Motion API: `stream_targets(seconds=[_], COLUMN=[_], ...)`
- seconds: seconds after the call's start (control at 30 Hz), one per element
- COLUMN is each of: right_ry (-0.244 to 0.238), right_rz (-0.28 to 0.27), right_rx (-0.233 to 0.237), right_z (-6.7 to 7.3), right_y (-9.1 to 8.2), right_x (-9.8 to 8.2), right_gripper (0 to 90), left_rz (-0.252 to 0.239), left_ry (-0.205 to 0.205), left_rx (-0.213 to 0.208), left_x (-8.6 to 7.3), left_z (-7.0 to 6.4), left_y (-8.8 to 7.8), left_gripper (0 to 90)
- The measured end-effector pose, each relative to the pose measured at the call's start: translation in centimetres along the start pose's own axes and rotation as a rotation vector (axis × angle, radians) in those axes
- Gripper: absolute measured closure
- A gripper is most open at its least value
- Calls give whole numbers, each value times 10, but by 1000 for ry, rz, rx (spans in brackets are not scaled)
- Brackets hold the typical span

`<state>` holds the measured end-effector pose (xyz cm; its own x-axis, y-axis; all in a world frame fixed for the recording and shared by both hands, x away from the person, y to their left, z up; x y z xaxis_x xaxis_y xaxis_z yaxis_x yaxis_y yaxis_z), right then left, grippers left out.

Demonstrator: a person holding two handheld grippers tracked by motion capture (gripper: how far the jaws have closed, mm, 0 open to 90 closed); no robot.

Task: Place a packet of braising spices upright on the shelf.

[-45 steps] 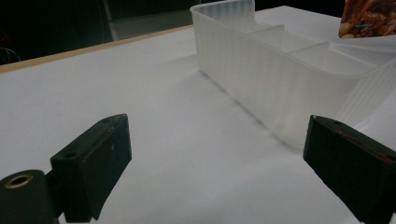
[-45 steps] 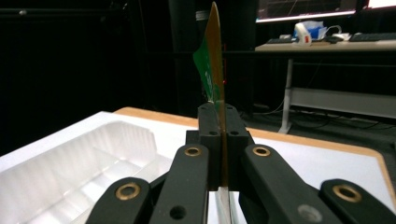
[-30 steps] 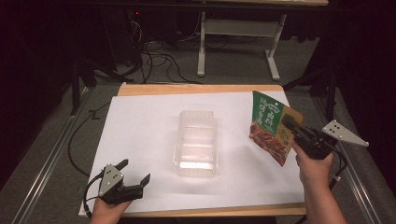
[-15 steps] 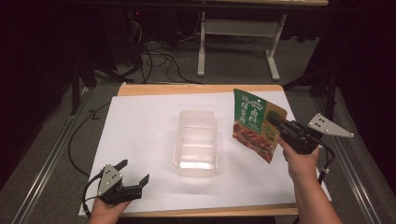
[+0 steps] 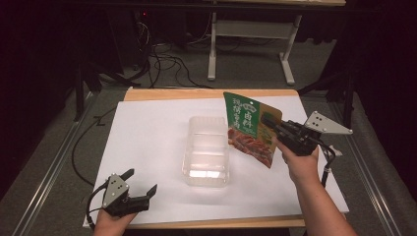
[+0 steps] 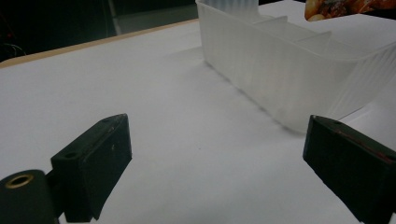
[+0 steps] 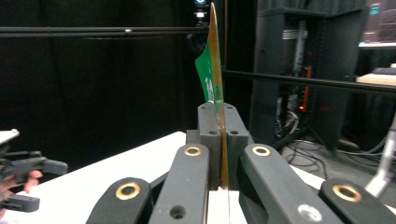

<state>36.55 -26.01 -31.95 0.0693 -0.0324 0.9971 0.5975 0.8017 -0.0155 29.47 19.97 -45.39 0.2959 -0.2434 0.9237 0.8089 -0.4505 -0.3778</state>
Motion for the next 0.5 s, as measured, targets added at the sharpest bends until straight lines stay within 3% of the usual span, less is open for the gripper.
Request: stream_targets(seconds=[0.27,0.5], right_ry=[-3,17], right_rz=[0,-13], right_rx=[44,75], right_z=[11,11], right_y=[25,43], right_x=[3,2], right_gripper=[900,900], left_rz=[-6,-14], left_ry=[-3,-4], left_rx=[-1,3], left_x=[0,1], left_z=[1,1], left_y=[-2,-2], left_gripper=[85,85])
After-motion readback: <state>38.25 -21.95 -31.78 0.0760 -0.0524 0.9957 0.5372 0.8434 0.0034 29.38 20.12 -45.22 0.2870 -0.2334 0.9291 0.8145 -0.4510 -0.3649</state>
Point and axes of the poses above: each handheld gripper's, and its own axes: y roughly forward along the jaws, x roughly out of its top, z roughly to its left, the point moved 2 cm from there along y, roughly forward along the jaws, and after that the axes turned 6 degrees about x, right-handed, at the moved point
